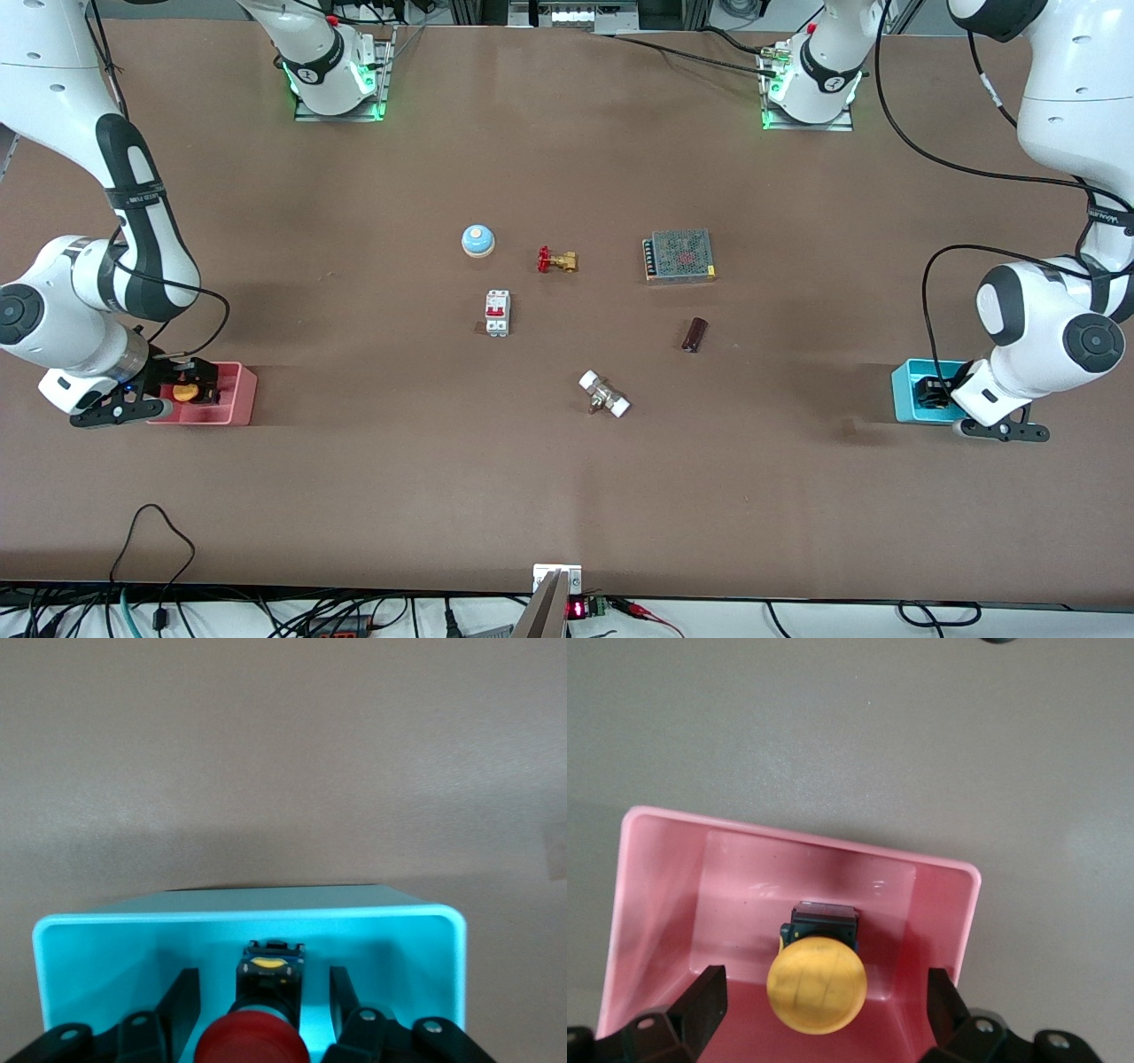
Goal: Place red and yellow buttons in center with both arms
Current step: 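Lower both grippers and grasp the yellow and red buttons, then lift the yellow button with the right gripper while the left gripper lifts red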
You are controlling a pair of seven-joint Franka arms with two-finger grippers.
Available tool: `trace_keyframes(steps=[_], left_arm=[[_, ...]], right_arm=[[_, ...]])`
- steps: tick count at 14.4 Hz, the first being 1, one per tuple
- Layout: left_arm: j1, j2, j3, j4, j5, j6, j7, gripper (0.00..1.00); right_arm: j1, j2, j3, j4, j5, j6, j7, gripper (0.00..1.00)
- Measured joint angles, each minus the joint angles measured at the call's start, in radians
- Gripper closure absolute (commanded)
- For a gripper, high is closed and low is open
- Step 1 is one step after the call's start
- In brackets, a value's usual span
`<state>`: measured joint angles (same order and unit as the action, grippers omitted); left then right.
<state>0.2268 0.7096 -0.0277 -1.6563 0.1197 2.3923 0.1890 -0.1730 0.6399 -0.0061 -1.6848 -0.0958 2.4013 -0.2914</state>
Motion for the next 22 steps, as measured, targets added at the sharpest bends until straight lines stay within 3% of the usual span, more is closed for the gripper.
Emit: trace_keyframes(steps=[2, 4, 9, 13, 17, 22], left_arm=[[0.004, 0.007, 0.000, 0.000, 0.000, 0.005, 0.000, 0.74], [0.005, 0.006, 0.000, 0.002, 0.000, 0.006, 0.000, 0.80], [0.004, -0.005, -0.001, 0.013, 0.000, -0.011, 0.003, 0.81], [0.003, -0.096, -0.007, 0.076, 0.000, -0.224, 0.019, 0.81], [-0.047, -0.194, -0.025, 0.089, 0.000, -0.408, -0.009, 0.81], [-0.236, -0.194, -0.037, 0.027, -0.001, -0.473, -0.266, 0.80]], right_arm=[[0.000, 0.003, 0.000, 0.000, 0.000, 0.000, 0.000, 0.01], [0.000, 0.005, 0.000, 0.000, 0.000, 0.000, 0.000, 0.14], [0.000, 0.005, 0.000, 0.000, 0.000, 0.001, 0.000, 0.39], [0.000, 0.005, 0.000, 0.000, 0.000, 0.001, 0.000, 0.67], [-0.001, 0.006, 0.000, 0.000, 0.000, 0.001, -0.001, 0.69], [0.000, -0.010, 0.000, 0.017, 0.000, -0.035, -0.034, 0.69]])
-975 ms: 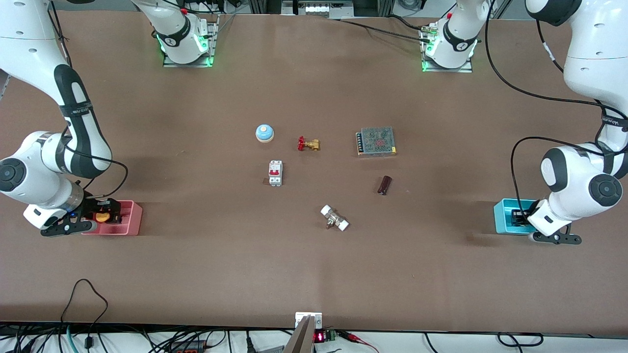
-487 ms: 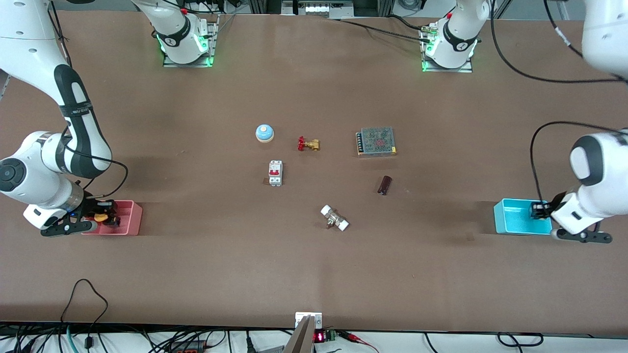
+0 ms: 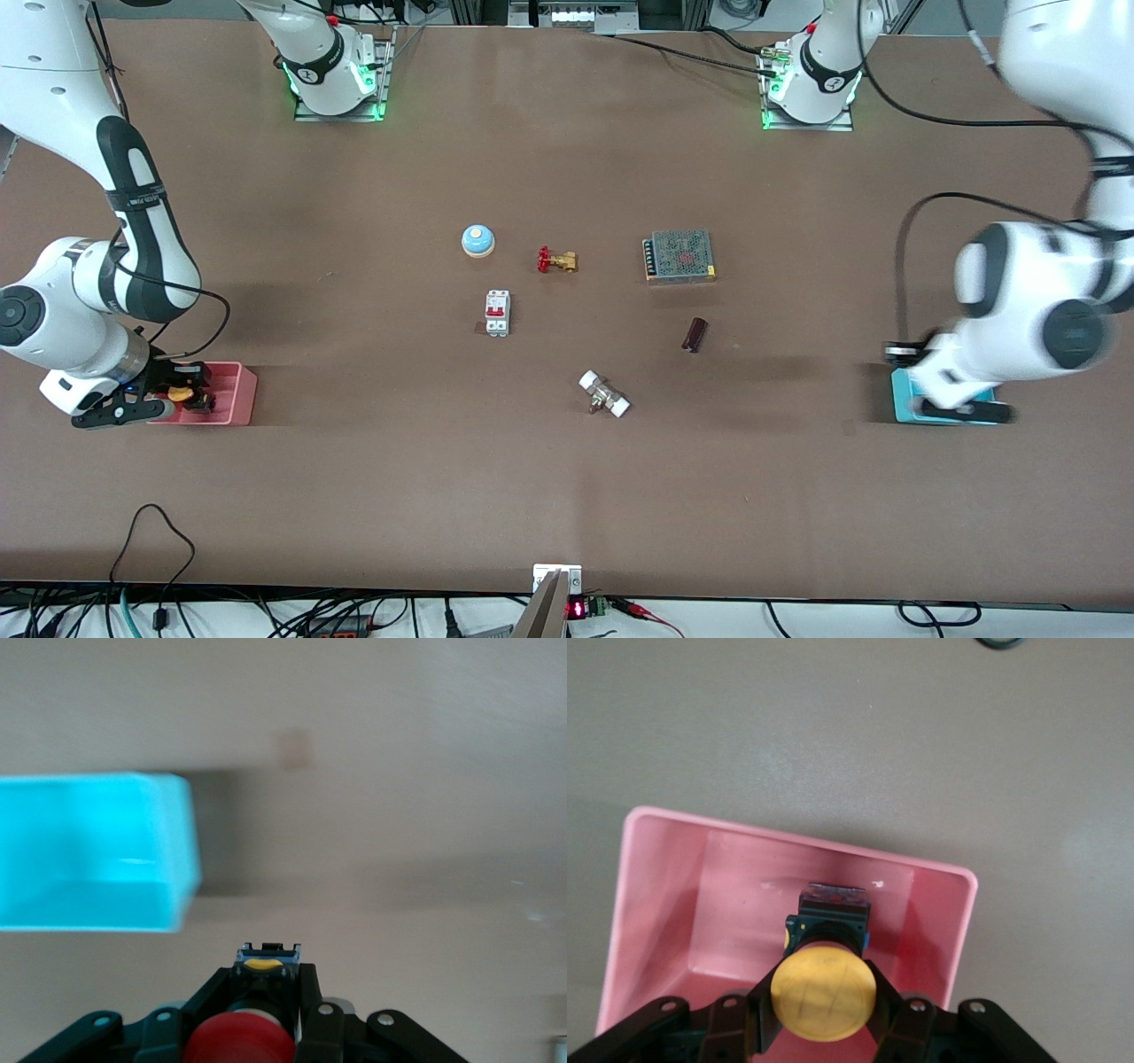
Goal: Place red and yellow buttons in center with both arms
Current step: 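Lift the yellow button with the right gripper while the left gripper lifts red, then carry both buttons toward the table center with both grippers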
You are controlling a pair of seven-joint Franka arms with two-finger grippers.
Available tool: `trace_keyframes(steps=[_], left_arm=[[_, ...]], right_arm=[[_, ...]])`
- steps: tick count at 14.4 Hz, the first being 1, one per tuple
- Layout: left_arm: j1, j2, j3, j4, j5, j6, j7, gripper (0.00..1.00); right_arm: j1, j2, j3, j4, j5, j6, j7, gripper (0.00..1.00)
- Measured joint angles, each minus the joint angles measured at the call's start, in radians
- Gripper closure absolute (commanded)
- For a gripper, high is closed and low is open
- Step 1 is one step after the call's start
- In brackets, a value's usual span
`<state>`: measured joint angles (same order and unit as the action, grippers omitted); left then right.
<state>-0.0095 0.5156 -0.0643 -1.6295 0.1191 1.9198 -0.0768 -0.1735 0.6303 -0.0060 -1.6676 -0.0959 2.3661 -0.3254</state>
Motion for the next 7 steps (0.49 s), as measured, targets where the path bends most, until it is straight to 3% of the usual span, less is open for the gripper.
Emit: trace_keyframes(steps=[3, 7], left_arm=[[-0.125, 0.002, -0.009, -0.040, -0.002, 0.000, -0.217, 0.80], [-0.261, 0.003, -0.014, -0.101, -0.002, 0.085, -0.429, 0.79]], right_arm=[[0.001, -0.095, 0.009, 0.026, 0.000, -0.181, -0.021, 0.69], [0.008, -0.258, 0.093, 0.020, 0.040, -0.418, 0.037, 0.69]])
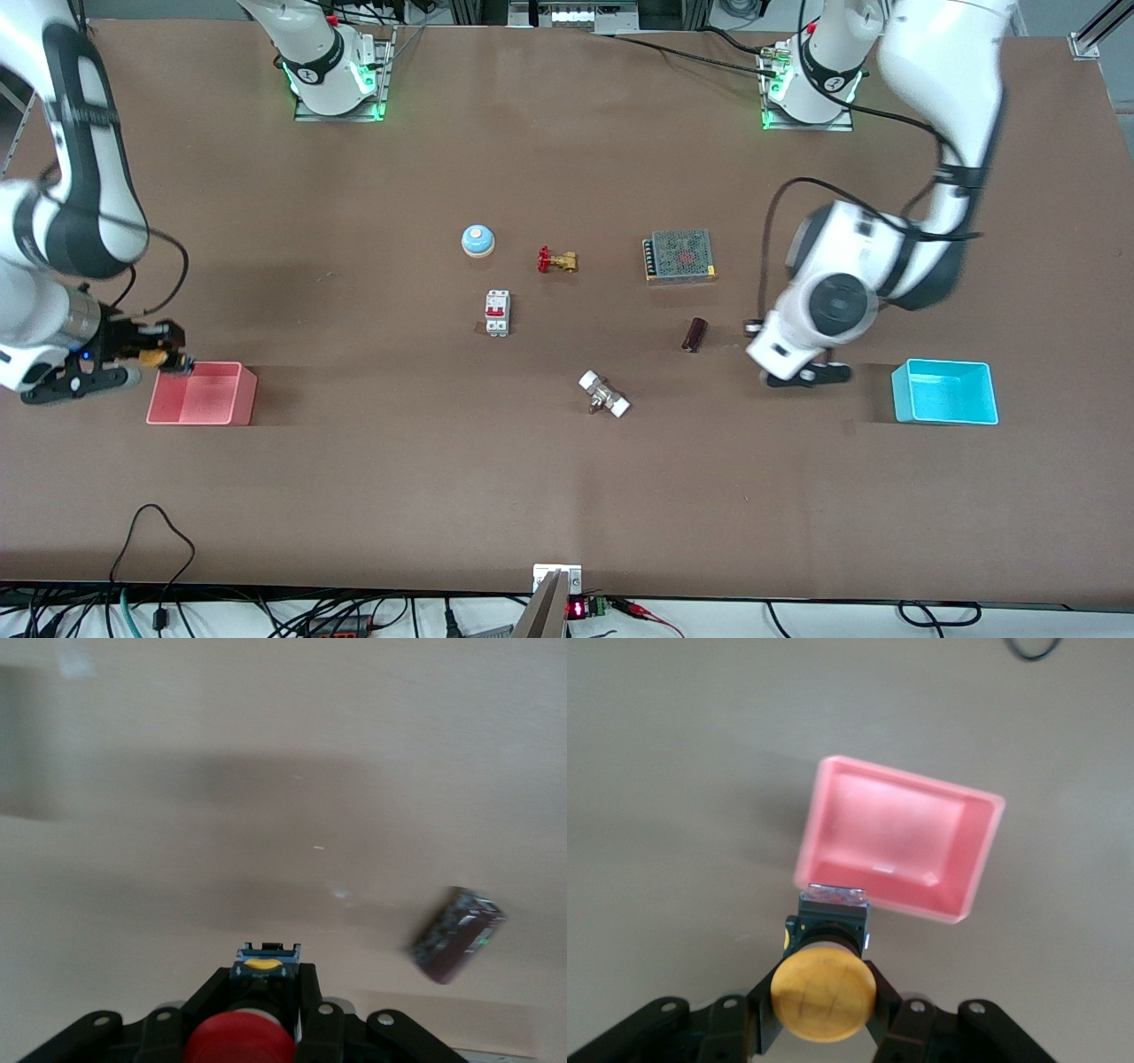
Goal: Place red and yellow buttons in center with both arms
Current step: 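Carry both buttons toward the table center with both grippers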
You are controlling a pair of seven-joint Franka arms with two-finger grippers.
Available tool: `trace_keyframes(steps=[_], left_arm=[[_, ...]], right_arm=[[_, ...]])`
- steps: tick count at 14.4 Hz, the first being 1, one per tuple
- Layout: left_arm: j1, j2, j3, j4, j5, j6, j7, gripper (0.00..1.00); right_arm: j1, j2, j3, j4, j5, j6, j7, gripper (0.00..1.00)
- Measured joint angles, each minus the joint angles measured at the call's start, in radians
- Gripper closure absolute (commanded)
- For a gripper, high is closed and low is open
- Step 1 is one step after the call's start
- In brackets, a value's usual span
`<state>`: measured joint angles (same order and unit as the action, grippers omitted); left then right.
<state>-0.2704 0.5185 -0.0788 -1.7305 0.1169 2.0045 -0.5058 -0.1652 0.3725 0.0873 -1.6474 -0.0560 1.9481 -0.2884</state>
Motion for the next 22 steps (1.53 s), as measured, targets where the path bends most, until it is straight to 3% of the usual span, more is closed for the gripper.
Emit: trace_keyframes(steps=[5, 7, 8, 10, 11, 17, 20, 22], left_arm=[[-0.002, -0.002, -0.007, -0.206, 0.000, 0.347, -0.046, 0.78], [-0.001, -0.004, -0.007, -0.259, 0.000, 0.407, -0.051, 0.75], [-0.001, -0.005, -0.007, -0.266, 0.000, 0.412, -0.053, 0.64], [-0.001, -0.010, -0.007, -0.272, 0.000, 0.413, -0.054, 0.12], [-0.001, -0.013, -0.007, -0.275, 0.000, 0.413, -0.054, 0.00], [0.000, -0.039, -0.007, -0.282, 0.000, 0.427, -0.055, 0.00], [0.006, -0.117, -0.007, -0.272, 0.000, 0.386, -0.038, 0.00], [0.019, -0.183, -0.002, -0.236, 0.000, 0.293, 0.023, 0.00]], right_arm=[[0.042, -0.031, 0.131, -0.091, 0.028, 0.008, 0.221, 0.73], [0.089, -0.011, 0.153, -0.123, 0.028, 0.030, 0.297, 0.73], [0.112, 0.005, 0.156, -0.131, 0.028, 0.042, 0.335, 0.73], [0.146, 0.041, 0.157, -0.136, 0.028, 0.058, 0.384, 0.73], [0.159, 0.059, 0.157, -0.136, 0.028, 0.069, 0.402, 0.73], [0.221, 0.148, 0.158, -0.137, 0.028, 0.146, 0.494, 0.73], [0.235, 0.180, 0.158, -0.137, 0.020, 0.172, 0.503, 0.73], [0.236, 0.199, 0.158, -0.137, 0.015, 0.193, 0.504, 0.73]])
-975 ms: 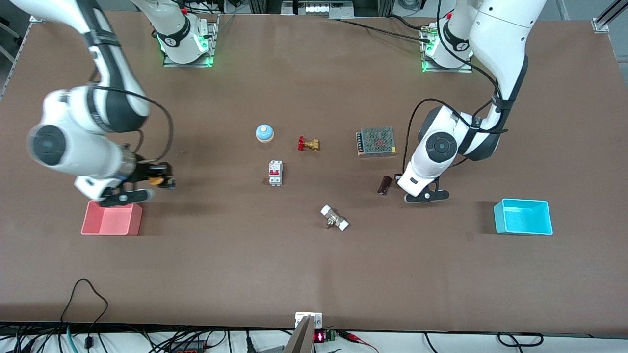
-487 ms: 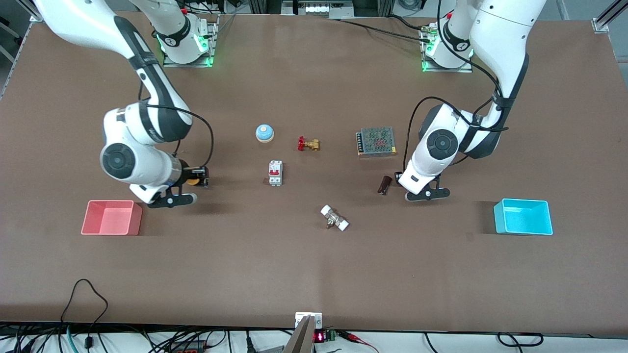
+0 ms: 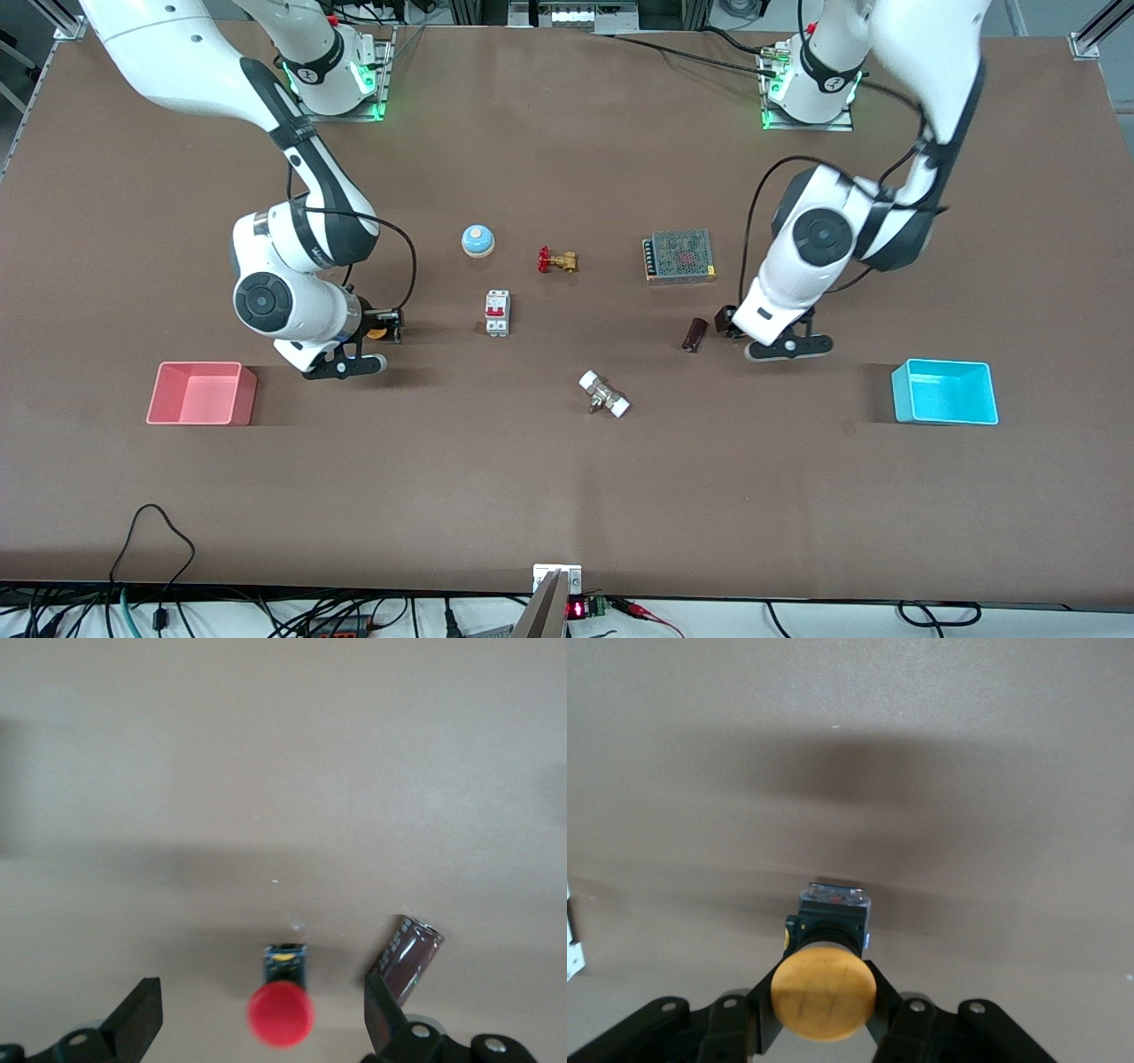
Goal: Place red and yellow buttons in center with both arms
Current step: 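Carry both buttons toward the table center with both grippers, then release the red button with the left gripper while the right gripper releases yellow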
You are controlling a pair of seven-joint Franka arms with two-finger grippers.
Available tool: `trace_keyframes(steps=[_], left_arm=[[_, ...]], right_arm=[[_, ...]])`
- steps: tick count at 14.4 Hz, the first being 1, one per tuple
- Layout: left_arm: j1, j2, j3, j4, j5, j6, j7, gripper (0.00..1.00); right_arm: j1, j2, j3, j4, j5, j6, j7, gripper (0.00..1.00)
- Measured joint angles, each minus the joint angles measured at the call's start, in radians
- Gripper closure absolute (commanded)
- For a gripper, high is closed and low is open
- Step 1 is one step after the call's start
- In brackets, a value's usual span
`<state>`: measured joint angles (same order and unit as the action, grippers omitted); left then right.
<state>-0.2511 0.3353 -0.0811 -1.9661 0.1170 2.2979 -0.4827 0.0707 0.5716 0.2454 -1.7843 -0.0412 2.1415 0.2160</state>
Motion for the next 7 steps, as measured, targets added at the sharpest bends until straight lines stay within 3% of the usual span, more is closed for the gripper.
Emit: trace_keyframes(steps=[4, 7], left_arm=[[0.073, -0.061, 0.003, 0.191, 0.000, -0.286, 0.204, 0.00], [0.108, -0.063, 0.003, 0.354, 0.000, -0.515, 0.314, 0.00]], right_arm=[[0.000, 0.014, 0.000, 0.000, -0.008, 0.012, 0.000, 0.68], [0.000, 0.014, 0.000, 0.000, -0.008, 0.012, 0.006, 0.45]])
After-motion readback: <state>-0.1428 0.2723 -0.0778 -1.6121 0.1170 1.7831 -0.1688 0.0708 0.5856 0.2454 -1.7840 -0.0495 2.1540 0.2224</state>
